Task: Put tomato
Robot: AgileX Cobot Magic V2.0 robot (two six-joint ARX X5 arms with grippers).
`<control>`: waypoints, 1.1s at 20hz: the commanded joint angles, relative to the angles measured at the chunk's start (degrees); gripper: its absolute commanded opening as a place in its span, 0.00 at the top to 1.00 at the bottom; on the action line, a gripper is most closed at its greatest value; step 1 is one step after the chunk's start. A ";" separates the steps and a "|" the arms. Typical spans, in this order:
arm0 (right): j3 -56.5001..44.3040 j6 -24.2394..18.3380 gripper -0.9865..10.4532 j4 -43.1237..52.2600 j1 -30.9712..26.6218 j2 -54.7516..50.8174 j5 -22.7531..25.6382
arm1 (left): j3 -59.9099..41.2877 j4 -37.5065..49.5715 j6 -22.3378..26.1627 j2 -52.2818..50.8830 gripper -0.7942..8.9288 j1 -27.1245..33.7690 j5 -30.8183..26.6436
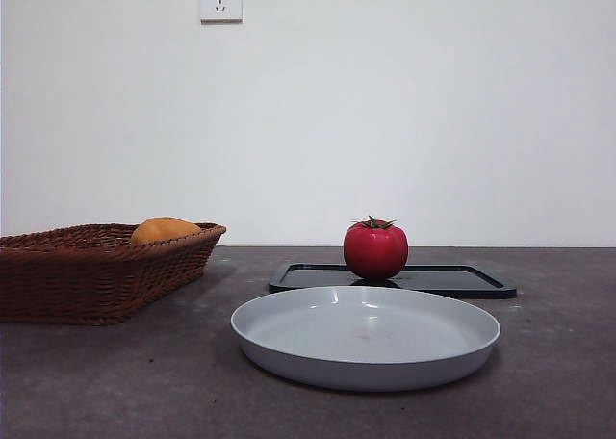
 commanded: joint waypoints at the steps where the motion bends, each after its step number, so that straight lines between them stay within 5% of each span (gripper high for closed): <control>1: 0.52 0.35 0.90 0.66 0.24 0.07 -0.13 | 0.52 0.81 0.24 0.24 0.90 -0.37 0.07; 13: 0.52 0.35 0.90 0.70 0.24 0.07 -0.13 | 0.52 0.81 0.24 0.37 0.90 1.20 0.07; 17: 0.52 0.35 0.90 0.74 0.24 0.07 -0.13 | -2.25 2.64 4.72 -0.35 0.90 10.88 0.07; 22: 0.52 0.35 0.90 0.76 0.24 0.07 0.02 | -22.03 26.40 6.58 -9.92 0.90 27.21 0.07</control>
